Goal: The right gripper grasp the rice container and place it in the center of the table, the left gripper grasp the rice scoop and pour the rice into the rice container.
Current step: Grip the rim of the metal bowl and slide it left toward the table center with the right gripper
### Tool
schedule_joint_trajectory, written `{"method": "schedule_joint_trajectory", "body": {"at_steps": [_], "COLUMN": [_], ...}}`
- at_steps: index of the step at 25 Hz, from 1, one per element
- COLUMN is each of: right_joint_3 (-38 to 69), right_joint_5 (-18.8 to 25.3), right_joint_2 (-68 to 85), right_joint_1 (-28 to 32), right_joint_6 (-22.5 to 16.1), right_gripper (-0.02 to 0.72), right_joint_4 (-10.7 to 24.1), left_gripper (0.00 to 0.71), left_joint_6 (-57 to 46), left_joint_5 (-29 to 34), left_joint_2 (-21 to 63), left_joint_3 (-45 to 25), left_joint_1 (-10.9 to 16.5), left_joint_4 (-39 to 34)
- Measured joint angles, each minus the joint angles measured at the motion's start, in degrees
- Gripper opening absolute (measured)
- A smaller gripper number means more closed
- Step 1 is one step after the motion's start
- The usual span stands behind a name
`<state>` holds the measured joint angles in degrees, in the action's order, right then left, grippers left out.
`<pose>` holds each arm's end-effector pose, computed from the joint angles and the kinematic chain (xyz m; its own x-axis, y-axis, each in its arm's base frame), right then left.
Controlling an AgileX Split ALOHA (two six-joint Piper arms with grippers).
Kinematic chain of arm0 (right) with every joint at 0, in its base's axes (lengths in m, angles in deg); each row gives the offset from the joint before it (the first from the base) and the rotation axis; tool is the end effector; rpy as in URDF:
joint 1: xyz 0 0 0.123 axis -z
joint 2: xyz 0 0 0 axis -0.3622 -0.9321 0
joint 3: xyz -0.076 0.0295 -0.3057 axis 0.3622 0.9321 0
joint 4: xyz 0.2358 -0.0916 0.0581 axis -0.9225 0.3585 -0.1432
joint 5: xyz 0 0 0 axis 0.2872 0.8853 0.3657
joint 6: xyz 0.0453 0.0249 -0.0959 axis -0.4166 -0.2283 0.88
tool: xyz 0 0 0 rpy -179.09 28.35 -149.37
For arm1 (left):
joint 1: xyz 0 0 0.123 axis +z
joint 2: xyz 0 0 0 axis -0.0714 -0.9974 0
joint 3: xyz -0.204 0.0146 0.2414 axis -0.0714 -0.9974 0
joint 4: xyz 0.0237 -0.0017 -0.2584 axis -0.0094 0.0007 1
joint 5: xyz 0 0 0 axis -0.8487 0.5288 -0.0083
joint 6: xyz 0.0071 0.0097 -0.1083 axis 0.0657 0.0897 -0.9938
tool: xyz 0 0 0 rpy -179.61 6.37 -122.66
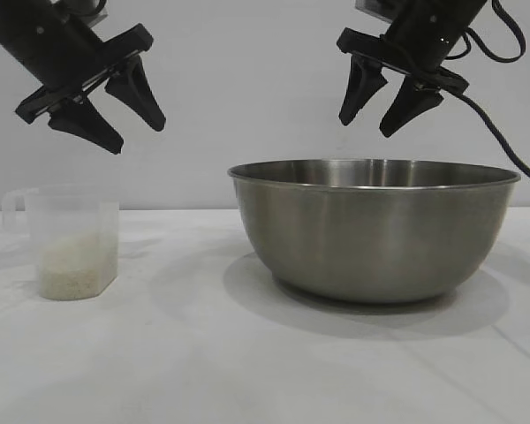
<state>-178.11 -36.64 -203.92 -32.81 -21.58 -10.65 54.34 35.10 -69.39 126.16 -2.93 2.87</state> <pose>0.4898 0.1410 0.2275 -0.7701 -0.2514 -0.5864 -0.4654 0.8500 0.2469 0.4420 -0.1028 0.2074 -0.7564 -0.0149 -0.6539 0.3255 0.8586 -0.3961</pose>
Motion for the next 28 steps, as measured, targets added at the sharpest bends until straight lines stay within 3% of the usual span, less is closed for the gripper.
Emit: {"method": "schedule_joint_trajectory", "body": {"at_steps": [19,28], "right_joint_3": [0.0,0.0], "right_joint_5": [1.29,10.09], "right_joint_2": [0.0,5.51], "right_joint_1": [0.0,2.29], "right_joint_6": [-0.72,-1.21], "right_gripper": [0.449,0.449], "right_joint_4": [0.78,1.16], "left_gripper": [0.443,0.443], "left_joint_6": [0.0,0.0], "left_joint_5": [0.32,0.97], "left_joint_2": [0.0,0.0], "left_joint_3": [0.0,0.0], "left_joint_1": [0.0,0.0], "left_joint_4": [0.0,0.39]}}
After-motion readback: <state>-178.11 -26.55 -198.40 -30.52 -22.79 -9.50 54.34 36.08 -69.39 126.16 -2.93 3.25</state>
